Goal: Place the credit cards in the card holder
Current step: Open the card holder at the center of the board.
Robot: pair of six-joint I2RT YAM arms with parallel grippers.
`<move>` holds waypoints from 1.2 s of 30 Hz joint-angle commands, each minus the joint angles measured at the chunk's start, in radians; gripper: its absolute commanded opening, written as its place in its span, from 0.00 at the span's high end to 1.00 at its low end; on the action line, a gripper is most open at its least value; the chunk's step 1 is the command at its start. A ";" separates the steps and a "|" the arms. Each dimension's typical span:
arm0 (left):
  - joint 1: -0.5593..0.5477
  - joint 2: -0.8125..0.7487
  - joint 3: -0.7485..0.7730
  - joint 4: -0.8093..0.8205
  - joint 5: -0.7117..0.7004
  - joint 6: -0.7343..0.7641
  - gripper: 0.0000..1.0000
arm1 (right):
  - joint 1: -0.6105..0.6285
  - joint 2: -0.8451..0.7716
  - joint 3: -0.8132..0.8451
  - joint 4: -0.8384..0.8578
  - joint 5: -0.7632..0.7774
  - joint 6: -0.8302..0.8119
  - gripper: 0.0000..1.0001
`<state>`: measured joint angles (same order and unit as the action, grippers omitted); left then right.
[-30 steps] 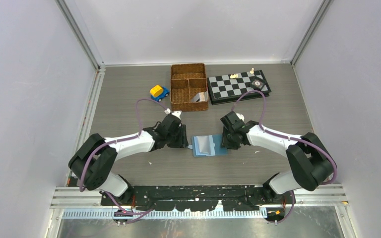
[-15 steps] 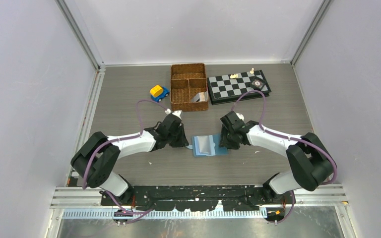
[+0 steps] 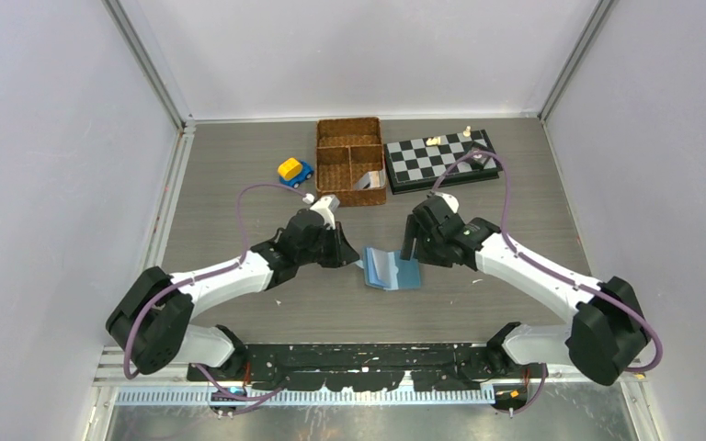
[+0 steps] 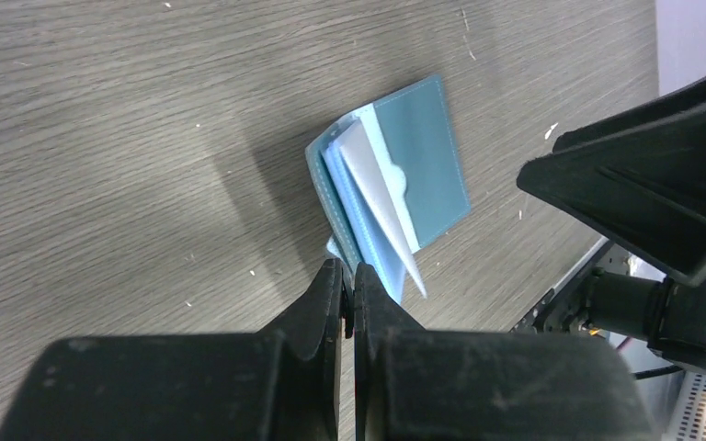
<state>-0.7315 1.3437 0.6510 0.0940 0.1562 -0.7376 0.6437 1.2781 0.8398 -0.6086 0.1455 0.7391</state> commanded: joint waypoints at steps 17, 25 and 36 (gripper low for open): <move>0.003 -0.047 -0.008 0.050 0.045 -0.016 1.00 | 0.212 0.168 0.121 0.135 0.044 0.090 0.26; 0.002 -0.052 -0.008 0.049 0.044 -0.011 1.00 | 0.224 0.211 0.130 0.133 0.060 0.095 0.25; 0.003 -0.053 -0.005 0.047 0.050 -0.006 1.00 | 0.233 0.259 0.138 0.129 0.079 0.098 0.25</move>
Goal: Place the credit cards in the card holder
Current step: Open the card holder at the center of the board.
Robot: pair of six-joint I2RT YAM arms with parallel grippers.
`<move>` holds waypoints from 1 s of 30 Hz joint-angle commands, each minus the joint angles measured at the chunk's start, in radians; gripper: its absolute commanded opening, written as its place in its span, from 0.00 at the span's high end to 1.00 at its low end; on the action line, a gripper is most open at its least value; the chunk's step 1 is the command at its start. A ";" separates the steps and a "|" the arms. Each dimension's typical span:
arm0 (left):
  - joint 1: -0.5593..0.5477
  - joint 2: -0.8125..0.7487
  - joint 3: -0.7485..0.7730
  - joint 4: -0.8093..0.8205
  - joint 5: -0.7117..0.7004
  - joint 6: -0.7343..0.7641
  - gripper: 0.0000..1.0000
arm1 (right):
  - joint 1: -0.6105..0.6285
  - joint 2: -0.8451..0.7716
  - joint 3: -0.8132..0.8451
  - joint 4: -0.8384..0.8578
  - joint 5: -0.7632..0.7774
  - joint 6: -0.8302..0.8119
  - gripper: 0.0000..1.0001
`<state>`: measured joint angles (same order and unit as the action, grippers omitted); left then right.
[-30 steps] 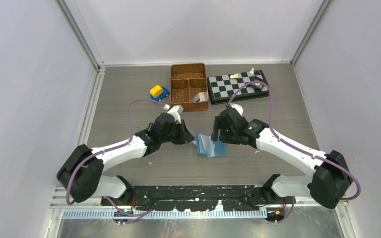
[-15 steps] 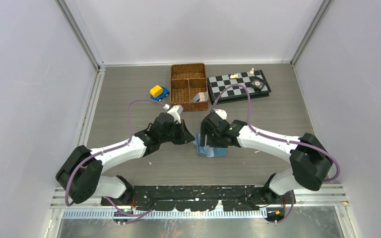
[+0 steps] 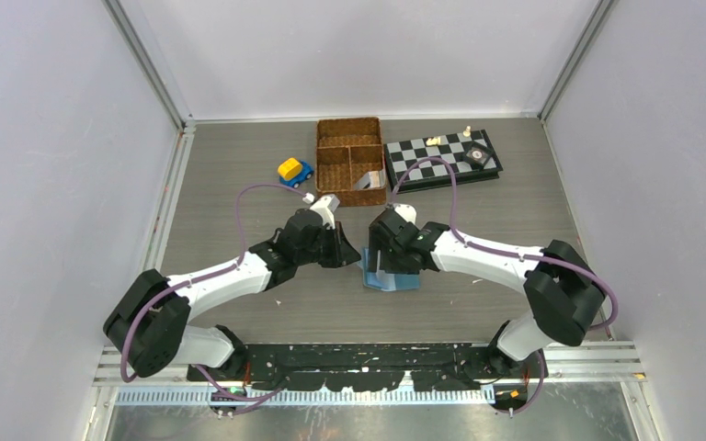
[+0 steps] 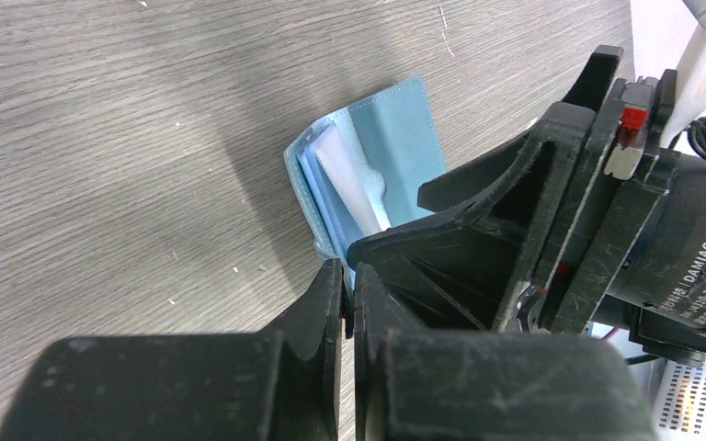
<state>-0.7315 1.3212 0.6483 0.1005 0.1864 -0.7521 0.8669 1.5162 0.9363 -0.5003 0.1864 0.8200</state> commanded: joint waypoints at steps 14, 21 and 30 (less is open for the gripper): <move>0.003 -0.050 -0.002 -0.006 -0.036 0.005 1.00 | 0.072 0.097 0.165 -0.232 0.314 0.080 0.25; 0.026 -0.047 -0.014 -0.048 -0.063 -0.015 1.00 | 0.072 0.081 0.156 -0.363 0.447 0.105 0.23; 0.040 -0.032 -0.018 -0.049 -0.047 -0.016 1.00 | 0.009 -0.037 0.093 -0.413 0.459 0.098 0.20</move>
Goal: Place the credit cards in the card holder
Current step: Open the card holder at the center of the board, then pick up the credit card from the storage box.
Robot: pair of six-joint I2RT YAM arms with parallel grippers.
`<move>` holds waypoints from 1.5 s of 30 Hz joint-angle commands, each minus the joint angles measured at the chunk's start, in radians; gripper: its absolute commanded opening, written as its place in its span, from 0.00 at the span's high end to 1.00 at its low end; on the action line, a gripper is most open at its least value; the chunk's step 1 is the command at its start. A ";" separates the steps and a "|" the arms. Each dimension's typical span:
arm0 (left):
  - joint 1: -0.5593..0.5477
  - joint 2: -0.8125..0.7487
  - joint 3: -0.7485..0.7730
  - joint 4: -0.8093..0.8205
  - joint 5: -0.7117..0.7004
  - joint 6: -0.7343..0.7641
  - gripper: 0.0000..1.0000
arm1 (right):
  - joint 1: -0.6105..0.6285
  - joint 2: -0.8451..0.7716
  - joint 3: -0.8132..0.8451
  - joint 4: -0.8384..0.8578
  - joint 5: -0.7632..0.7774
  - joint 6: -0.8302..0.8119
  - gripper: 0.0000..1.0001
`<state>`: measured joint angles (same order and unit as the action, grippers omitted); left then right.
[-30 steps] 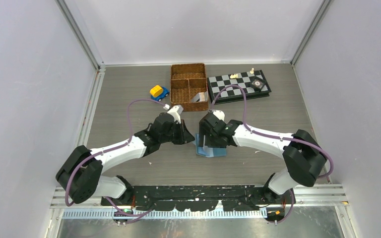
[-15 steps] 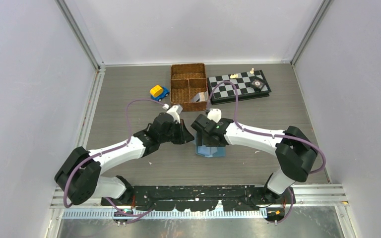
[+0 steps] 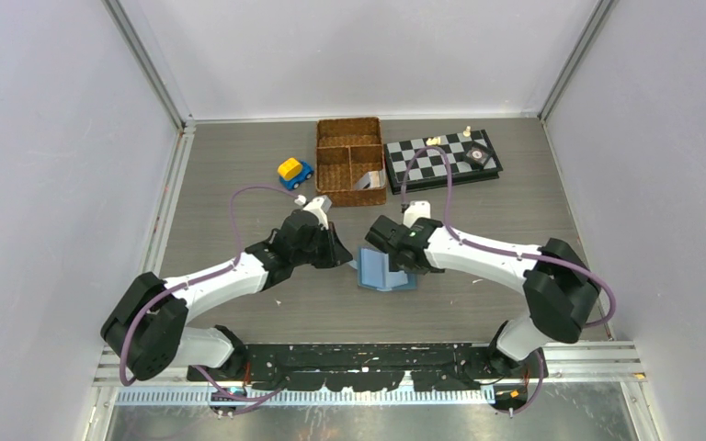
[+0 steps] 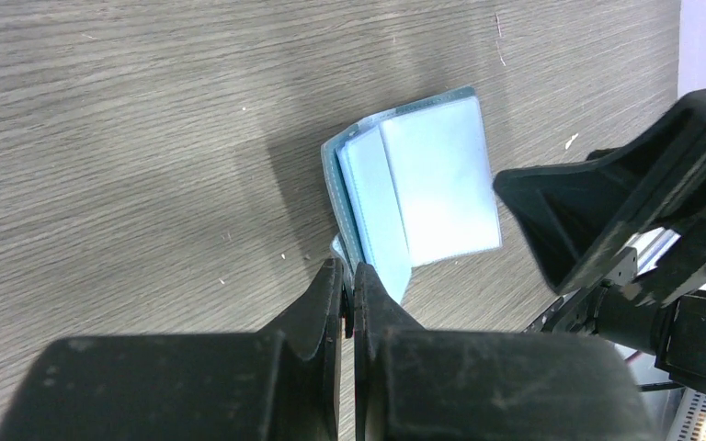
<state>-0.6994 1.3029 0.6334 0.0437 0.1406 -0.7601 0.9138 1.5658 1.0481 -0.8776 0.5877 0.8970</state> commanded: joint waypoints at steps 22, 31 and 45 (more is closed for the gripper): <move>0.008 -0.034 -0.005 0.018 0.036 -0.010 1.00 | -0.373 -0.120 0.144 0.266 -0.414 -0.316 0.29; 0.009 -0.028 -0.006 0.015 0.044 -0.005 1.00 | -0.441 0.132 0.390 0.339 -0.468 -0.367 0.38; 0.009 -0.019 -0.005 0.028 0.060 -0.004 1.00 | -0.454 0.407 0.629 0.367 -0.451 -0.418 0.54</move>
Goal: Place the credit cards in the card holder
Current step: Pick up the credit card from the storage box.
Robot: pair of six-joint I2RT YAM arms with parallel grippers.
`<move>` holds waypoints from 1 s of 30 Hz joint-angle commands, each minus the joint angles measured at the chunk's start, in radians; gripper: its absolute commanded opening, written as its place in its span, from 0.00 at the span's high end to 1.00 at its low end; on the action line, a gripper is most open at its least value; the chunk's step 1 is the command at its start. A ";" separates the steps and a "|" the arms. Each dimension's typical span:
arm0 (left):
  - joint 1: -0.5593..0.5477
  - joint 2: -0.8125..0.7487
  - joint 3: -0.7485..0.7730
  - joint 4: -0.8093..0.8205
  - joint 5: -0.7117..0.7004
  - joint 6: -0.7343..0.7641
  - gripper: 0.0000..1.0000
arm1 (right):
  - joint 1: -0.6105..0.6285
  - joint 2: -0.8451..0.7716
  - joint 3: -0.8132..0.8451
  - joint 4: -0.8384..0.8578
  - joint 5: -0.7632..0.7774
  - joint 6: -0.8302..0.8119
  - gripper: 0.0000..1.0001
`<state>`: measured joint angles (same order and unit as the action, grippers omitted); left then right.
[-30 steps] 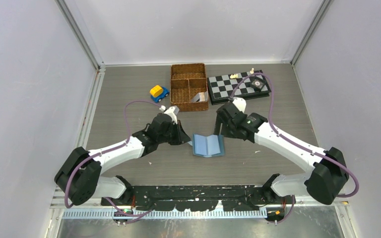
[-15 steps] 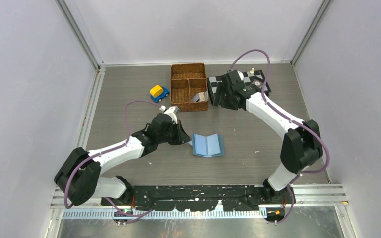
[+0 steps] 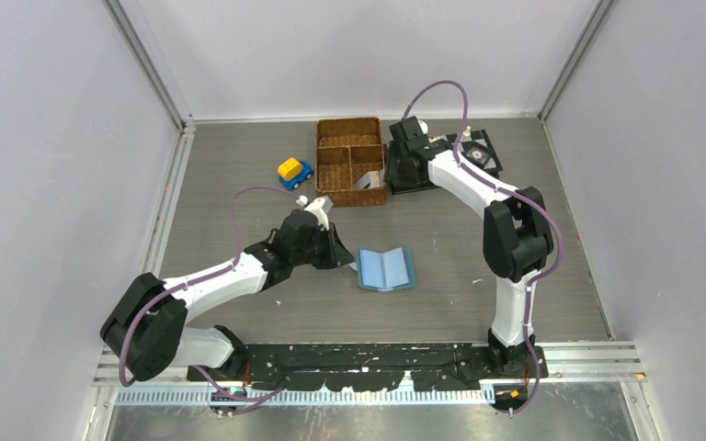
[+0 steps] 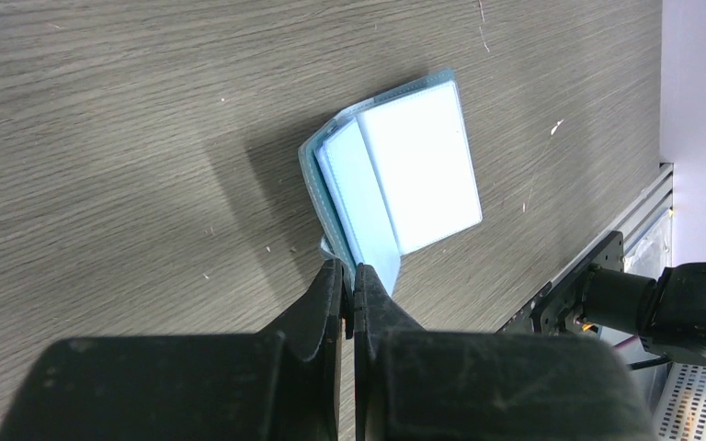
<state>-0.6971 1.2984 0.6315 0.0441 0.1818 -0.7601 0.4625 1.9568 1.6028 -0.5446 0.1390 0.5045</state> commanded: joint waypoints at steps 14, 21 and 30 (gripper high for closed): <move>0.010 0.004 -0.001 0.039 0.030 -0.004 1.00 | -0.003 0.011 0.088 0.036 -0.008 -0.024 0.55; 0.013 0.006 -0.003 0.040 0.032 -0.005 1.00 | -0.003 0.037 0.118 0.034 -0.026 -0.026 0.54; 0.015 0.011 -0.004 0.043 0.034 -0.006 1.00 | 0.000 0.070 0.154 0.027 -0.030 -0.029 0.55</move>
<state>-0.6891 1.3033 0.6315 0.0486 0.2028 -0.7601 0.4622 2.0022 1.6985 -0.5350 0.1139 0.4934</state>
